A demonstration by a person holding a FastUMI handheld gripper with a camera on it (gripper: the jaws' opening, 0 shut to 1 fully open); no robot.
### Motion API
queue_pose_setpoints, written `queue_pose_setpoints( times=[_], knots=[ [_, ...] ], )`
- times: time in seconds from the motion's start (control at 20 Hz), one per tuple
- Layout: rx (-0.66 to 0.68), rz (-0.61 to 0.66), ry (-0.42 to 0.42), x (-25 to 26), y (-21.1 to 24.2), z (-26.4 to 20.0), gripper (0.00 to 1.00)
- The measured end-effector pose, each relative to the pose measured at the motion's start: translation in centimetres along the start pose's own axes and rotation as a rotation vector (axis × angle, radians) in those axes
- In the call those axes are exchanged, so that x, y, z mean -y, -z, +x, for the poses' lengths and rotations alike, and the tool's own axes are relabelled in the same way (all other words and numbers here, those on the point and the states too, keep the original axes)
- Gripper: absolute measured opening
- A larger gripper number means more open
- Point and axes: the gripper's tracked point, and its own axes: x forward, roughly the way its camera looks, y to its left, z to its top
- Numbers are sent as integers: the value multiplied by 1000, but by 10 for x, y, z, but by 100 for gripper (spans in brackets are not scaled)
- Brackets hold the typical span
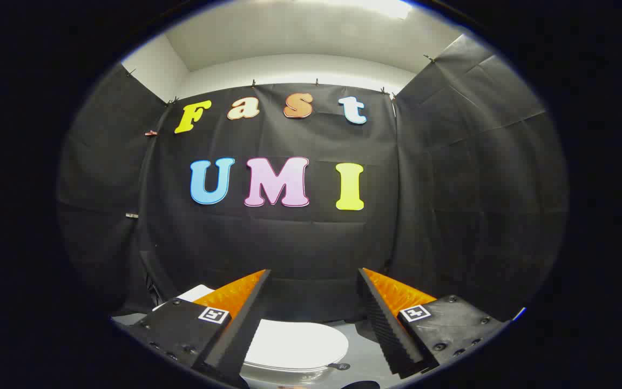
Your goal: Open the toilet lid.
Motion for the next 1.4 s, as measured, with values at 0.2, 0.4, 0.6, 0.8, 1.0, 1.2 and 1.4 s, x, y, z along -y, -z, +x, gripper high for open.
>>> queue_pose_setpoints(
  times=[0.2,0.4,0.6,0.8,1.0,1.2,1.4],
  knots=[
    [14,3,1,-1,-4,-2,99],
    [13,0,8,1,-5,-3,99],
    [16,-1,9,0,-5,-3,99],
    [12,-8,9,-1,-5,-4,99],
    [12,-7,14,1,-5,-2,99],
    [3,-3,32,5,-2,0,99],
    [-19,13,45,9,6,5,99]
  ],
)
